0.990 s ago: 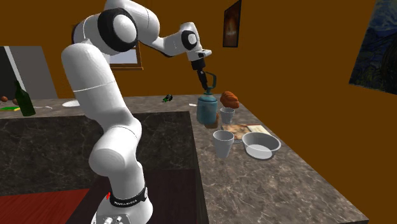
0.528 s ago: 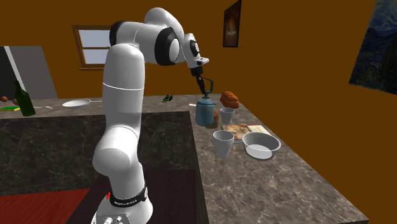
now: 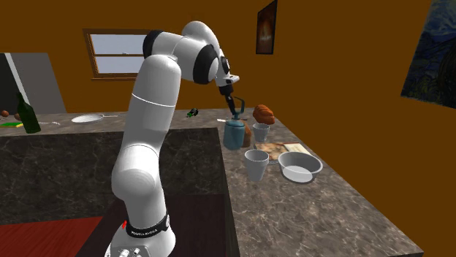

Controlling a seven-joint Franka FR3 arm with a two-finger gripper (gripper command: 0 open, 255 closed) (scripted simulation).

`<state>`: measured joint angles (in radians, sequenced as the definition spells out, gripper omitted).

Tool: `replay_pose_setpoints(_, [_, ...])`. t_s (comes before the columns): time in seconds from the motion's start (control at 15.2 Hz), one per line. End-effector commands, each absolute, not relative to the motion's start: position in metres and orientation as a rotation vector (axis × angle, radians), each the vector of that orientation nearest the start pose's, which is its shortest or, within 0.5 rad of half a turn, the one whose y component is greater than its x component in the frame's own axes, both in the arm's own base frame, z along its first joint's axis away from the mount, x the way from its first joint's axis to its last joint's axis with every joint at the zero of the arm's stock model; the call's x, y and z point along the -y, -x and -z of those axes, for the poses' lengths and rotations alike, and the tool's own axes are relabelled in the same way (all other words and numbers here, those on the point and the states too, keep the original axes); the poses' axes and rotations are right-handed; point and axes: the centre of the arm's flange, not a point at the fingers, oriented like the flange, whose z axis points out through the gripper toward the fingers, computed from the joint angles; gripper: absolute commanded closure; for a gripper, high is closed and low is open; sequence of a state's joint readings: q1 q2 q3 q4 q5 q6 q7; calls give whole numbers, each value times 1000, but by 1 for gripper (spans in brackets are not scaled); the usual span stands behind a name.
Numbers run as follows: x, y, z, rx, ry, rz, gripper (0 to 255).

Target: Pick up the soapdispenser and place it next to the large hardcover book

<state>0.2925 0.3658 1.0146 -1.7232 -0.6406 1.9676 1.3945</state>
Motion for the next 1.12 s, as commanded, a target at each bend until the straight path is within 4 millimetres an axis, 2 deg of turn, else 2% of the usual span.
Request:
replay_pose_setpoints(0.0, [-579, -261, -450, 164, 3093, 467, 255])
replay_pose_setpoints(0.59, [-579, -261, -402, 164, 3093, 467, 255])
replay_pose_setpoints(1.06, [-579, -261, -402, 164, 3093, 467, 255])
